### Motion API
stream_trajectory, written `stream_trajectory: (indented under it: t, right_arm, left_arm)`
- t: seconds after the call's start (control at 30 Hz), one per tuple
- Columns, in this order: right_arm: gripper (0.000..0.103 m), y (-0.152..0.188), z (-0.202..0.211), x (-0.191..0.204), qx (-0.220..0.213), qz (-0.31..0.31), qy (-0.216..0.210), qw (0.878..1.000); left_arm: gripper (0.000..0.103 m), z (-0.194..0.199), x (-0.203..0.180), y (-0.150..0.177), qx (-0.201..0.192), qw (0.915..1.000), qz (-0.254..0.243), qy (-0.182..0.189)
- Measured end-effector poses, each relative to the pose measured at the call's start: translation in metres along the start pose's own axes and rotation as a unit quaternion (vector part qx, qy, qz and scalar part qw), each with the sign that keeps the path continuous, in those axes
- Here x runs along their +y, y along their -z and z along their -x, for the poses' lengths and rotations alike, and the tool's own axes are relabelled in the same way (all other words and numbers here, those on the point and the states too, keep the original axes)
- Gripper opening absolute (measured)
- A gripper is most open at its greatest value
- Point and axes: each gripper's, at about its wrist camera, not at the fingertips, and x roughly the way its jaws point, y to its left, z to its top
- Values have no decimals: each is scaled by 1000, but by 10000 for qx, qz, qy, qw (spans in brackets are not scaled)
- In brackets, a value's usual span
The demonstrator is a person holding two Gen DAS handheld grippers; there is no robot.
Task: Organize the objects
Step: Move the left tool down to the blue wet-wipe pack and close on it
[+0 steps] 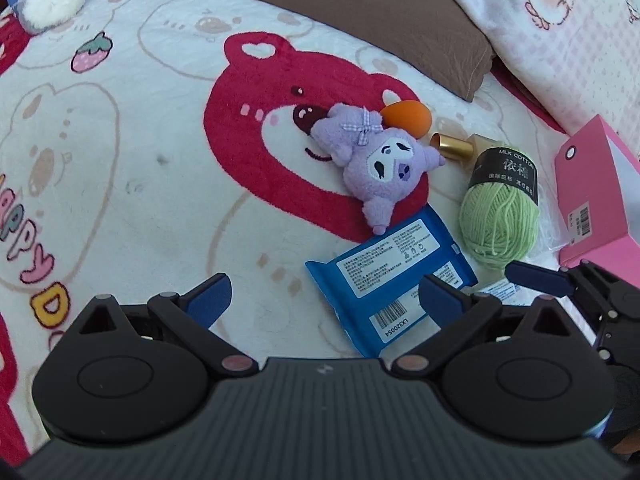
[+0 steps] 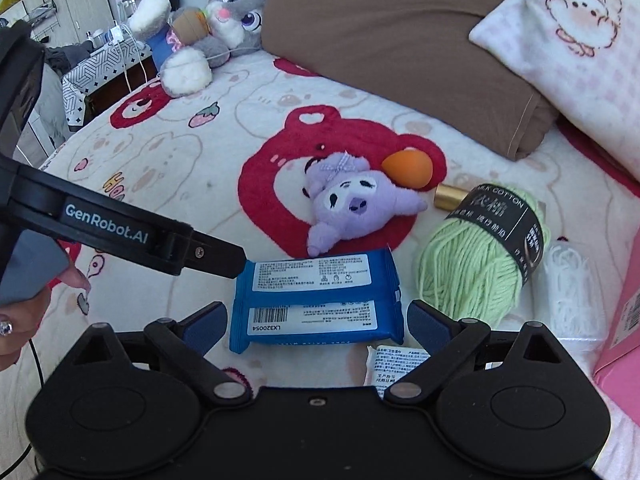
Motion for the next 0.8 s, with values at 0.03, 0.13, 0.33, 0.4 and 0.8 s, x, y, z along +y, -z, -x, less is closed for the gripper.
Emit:
stream_trajectory:
  t: [0.03,0.13,0.33,0.4,0.8]
  right_arm:
    - [98,0,-4,-3,52,-96,28,9999]
    - [98,1,-17,-15,227,-503,-79,9984]
    - [92,1,-42,-25,364,-725,-253,9964]
    - [91,2,-47,-26,339,-737,-259,9964]
    - [51,5,-40,-35,567,-794,-322,9947]
  left_arm:
    - [100,-4,3,0,48,9999,111,66]
    - [94,-14,2,2,91,10000,23,-23]
    - [68,-29,7,7,117,9995,185,237]
    - [52,-33,9,10,170,9989,312,304]
    - [37,-41,0,15,279,9972,527,459]
